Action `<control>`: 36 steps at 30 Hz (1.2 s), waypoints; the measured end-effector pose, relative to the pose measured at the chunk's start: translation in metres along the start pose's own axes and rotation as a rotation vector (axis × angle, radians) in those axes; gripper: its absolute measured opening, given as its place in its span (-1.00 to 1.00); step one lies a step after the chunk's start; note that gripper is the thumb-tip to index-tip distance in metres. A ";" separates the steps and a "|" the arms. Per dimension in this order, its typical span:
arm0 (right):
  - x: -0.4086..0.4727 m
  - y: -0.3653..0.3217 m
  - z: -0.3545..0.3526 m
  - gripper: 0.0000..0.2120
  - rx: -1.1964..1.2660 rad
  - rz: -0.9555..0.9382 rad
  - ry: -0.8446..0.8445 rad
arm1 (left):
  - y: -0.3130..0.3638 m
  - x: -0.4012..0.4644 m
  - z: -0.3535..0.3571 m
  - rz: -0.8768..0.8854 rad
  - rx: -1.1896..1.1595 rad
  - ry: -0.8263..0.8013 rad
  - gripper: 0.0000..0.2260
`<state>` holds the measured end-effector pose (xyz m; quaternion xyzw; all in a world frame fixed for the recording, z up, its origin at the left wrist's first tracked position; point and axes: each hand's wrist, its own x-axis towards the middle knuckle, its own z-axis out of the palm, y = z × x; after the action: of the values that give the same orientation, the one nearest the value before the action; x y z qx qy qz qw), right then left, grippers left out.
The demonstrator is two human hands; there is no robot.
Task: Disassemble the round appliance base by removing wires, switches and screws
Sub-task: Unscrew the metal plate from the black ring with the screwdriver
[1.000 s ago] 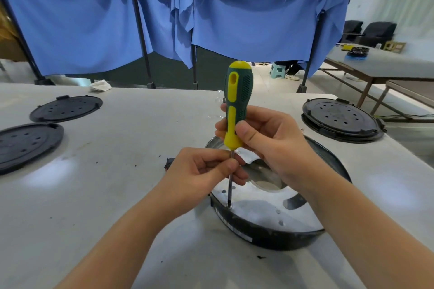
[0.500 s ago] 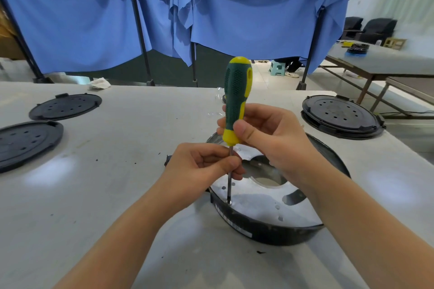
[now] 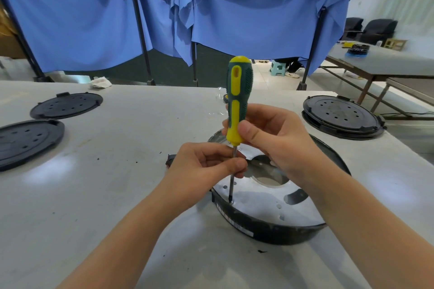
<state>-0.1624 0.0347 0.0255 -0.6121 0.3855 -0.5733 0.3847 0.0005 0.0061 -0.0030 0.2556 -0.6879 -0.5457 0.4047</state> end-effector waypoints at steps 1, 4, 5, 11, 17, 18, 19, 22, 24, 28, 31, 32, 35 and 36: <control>-0.001 0.001 0.000 -0.75 0.026 0.010 -0.032 | 0.000 0.000 0.000 -0.011 0.003 0.001 -0.89; -0.001 0.003 0.001 -0.75 0.063 0.035 -0.089 | 0.003 -0.001 -0.004 -0.042 0.034 -0.040 -0.89; 0.000 0.003 0.000 -0.74 0.061 0.042 -0.095 | 0.003 -0.001 -0.005 -0.046 0.049 -0.061 -0.86; 0.000 0.003 0.000 -0.71 -0.039 0.057 -0.037 | 0.003 -0.002 -0.005 -0.038 0.078 -0.066 -0.77; -0.001 0.004 -0.001 -0.72 -0.051 0.018 0.027 | 0.003 -0.001 -0.005 -0.019 0.040 -0.023 -0.74; -0.001 0.005 -0.002 -0.73 -0.004 0.019 0.017 | 0.003 -0.001 -0.005 -0.019 0.036 -0.004 -0.76; -0.001 0.005 -0.003 -0.74 0.031 0.026 -0.005 | 0.002 0.000 -0.005 -0.021 0.038 0.015 -0.77; -0.002 0.005 -0.004 -0.79 0.067 0.061 -0.100 | 0.002 0.002 -0.005 -0.035 0.050 0.050 -0.80; -0.002 0.004 -0.003 -0.77 0.033 0.080 -0.120 | 0.001 0.003 -0.003 -0.034 0.044 0.052 -0.80; -0.002 0.004 0.002 -0.74 -0.066 0.054 -0.014 | 0.000 0.002 0.000 -0.010 0.056 0.048 -0.79; -0.001 0.004 0.000 -0.77 0.013 0.031 -0.009 | 0.000 0.002 -0.001 -0.008 0.040 0.043 -0.80; -0.001 0.004 -0.001 -0.79 0.035 0.046 -0.031 | 0.001 0.001 -0.002 -0.002 0.039 0.027 -0.81; -0.001 0.004 -0.003 -0.77 0.116 0.103 -0.083 | 0.002 -0.001 -0.004 -0.007 0.060 -0.050 -0.78; 0.000 0.004 -0.004 -0.74 0.131 0.113 -0.090 | 0.002 -0.001 -0.004 -0.016 0.080 -0.069 -0.77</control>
<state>-0.1664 0.0331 0.0219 -0.5882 0.3634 -0.5464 0.4726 0.0047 0.0054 -0.0009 0.2582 -0.7205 -0.5295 0.3659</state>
